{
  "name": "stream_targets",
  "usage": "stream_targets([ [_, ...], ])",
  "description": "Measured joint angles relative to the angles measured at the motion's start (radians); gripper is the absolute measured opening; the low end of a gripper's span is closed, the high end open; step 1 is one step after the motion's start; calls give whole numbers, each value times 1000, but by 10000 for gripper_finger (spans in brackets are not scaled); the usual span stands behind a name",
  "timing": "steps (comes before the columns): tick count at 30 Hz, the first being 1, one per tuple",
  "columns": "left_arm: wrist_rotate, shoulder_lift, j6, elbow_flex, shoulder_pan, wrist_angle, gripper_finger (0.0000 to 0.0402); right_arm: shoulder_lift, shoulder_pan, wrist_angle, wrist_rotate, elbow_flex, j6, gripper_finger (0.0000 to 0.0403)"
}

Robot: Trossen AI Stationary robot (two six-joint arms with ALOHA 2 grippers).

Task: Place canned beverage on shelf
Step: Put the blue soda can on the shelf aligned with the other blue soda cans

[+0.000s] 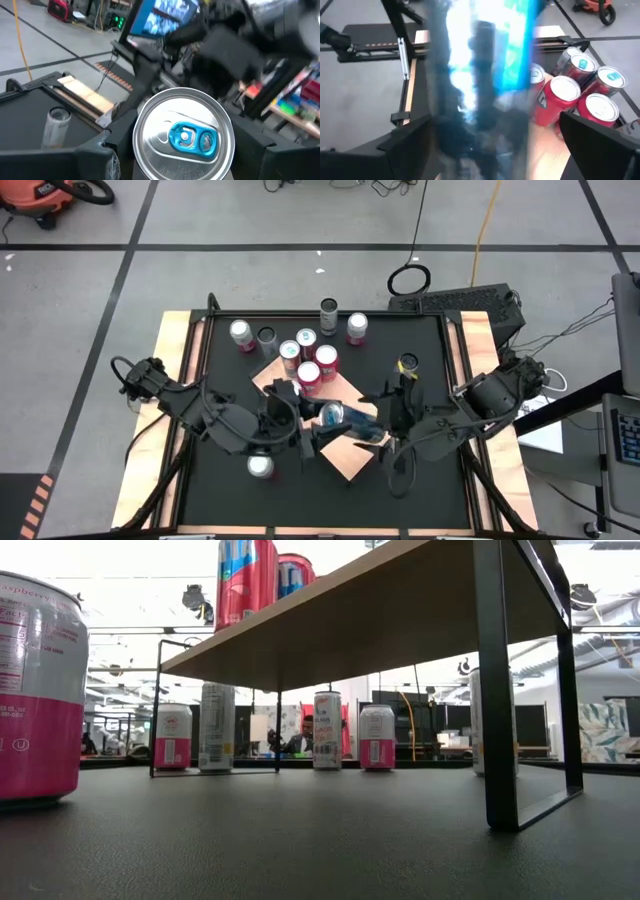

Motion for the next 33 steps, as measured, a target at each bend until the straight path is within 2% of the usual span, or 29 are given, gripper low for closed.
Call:
stream_targets([
  [7, -7, 0, 3, 0, 20, 24, 224, 14, -12, -6, 3, 0, 38, 390],
  [10, -7, 0, 3, 0, 24, 25, 224, 11, -10, -6, 11, 0, 48, 376],
  [25, -3, 0, 2, -1, 28, 22, 235, 11, -15, -6, 21, 0, 30, 203],
  [29, 1, 0, 2, -2, 31, 23, 236, 11, -15, -8, 21, 0, 34, 199],
  [33, 1, -1, 2, -2, 30, 23, 248, 11, -15, -4, 16, 0, 45, 224],
])
